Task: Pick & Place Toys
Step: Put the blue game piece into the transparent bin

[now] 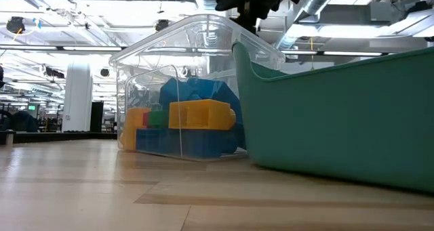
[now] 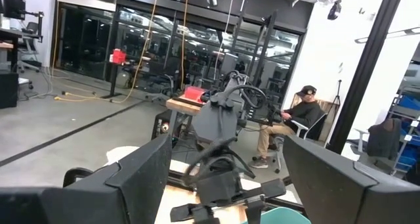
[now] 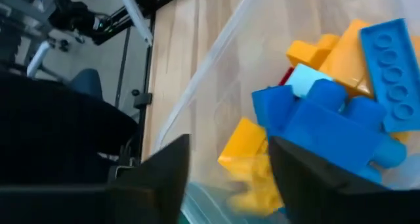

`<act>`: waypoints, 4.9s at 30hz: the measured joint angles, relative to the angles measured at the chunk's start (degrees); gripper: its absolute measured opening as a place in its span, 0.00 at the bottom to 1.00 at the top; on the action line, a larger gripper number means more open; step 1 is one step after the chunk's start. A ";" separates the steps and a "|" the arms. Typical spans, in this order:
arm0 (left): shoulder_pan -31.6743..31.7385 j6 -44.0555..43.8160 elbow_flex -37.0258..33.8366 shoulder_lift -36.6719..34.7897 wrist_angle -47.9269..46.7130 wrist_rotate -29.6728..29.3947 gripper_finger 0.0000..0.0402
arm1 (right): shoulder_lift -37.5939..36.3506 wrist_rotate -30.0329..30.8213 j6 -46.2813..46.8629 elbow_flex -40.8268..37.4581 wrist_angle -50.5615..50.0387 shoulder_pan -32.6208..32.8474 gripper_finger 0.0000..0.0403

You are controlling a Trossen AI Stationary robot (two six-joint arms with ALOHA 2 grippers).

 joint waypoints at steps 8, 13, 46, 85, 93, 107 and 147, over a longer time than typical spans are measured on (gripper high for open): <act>0.00 0.10 0.00 0.05 0.02 0.00 0.72 | 0.00 -2.97 3.47 0.00 -1.08 -1.70 0.80; 0.00 2.51 0.00 0.05 0.07 -0.78 0.72 | -1.57 -2.85 0.75 0.00 -13.80 -3.84 0.86; 5.44 -22.12 0.00 21.28 0.31 -28.23 0.72 | -38.68 4.47 -25.42 -40.42 -18.42 -12.22 0.78; 20.90 -20.61 0.00 21.27 -5.76 0.01 0.72 | -20.51 9.04 28.46 -49.13 0.83 9.30 0.77; 20.82 -20.98 0.00 20.80 -0.71 1.85 0.72 | -19.09 10.41 26.68 -50.01 -0.15 2.65 0.77; 20.48 -19.15 0.02 15.42 -0.15 2.88 0.72 | -28.87 15.94 25.18 -50.38 1.20 -14.82 0.77; 8.74 -10.78 0.02 11.66 1.14 3.02 0.72 | -6.58 32.39 37.74 -36.44 -11.31 1.75 0.73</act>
